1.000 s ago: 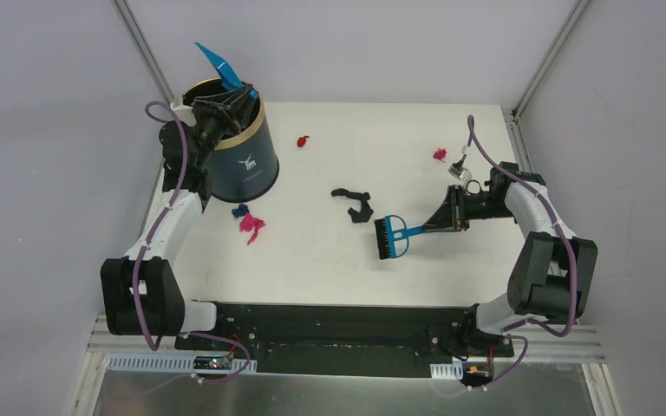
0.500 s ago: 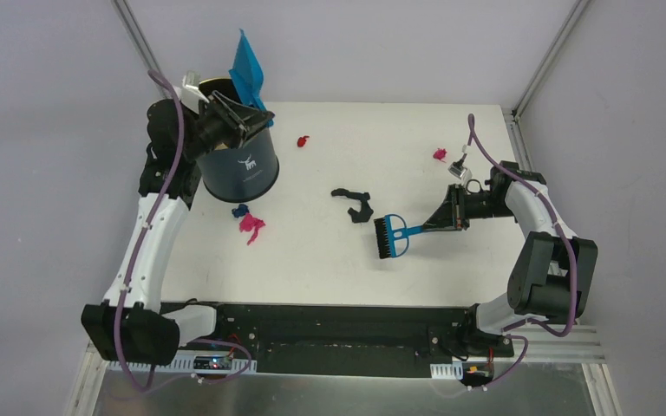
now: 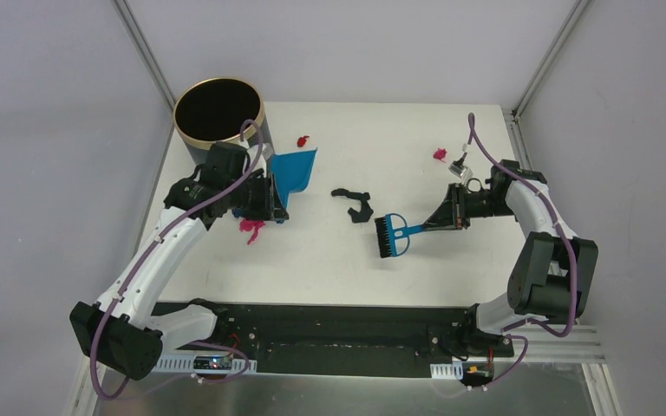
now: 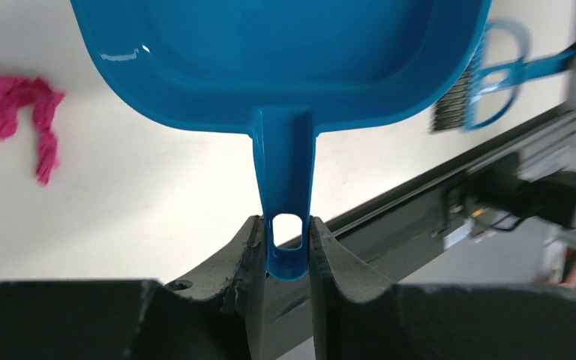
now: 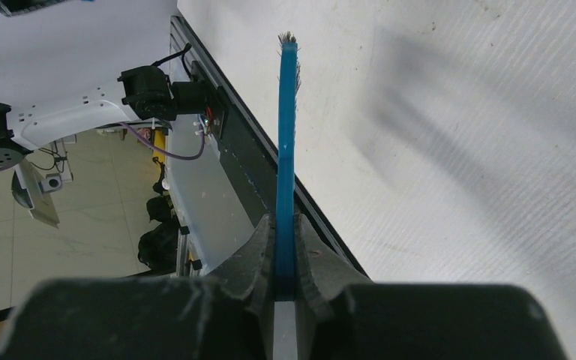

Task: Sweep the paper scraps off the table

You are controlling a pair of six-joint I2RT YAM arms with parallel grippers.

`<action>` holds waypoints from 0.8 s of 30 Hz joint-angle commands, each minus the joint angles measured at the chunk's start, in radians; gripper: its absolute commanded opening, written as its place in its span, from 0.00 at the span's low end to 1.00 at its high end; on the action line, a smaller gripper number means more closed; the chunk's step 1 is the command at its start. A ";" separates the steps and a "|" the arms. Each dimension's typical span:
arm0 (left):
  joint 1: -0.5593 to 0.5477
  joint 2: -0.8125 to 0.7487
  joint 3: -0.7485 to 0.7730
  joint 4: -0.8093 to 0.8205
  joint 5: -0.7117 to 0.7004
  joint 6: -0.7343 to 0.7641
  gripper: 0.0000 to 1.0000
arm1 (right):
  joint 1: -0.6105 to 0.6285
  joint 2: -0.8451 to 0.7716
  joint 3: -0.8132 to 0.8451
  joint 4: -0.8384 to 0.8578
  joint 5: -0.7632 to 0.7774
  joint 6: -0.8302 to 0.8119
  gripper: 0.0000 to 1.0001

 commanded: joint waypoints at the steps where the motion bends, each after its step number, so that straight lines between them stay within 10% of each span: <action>1: -0.060 0.021 -0.028 -0.208 -0.186 0.213 0.00 | 0.010 -0.053 0.080 0.086 0.050 0.072 0.00; 15: -0.329 0.093 0.000 -0.411 -0.321 0.048 0.00 | 0.268 0.472 0.965 0.237 0.313 0.538 0.00; 24: -0.420 0.031 0.018 -0.517 -0.340 -0.045 0.00 | 0.415 0.839 1.172 0.827 0.326 1.132 0.00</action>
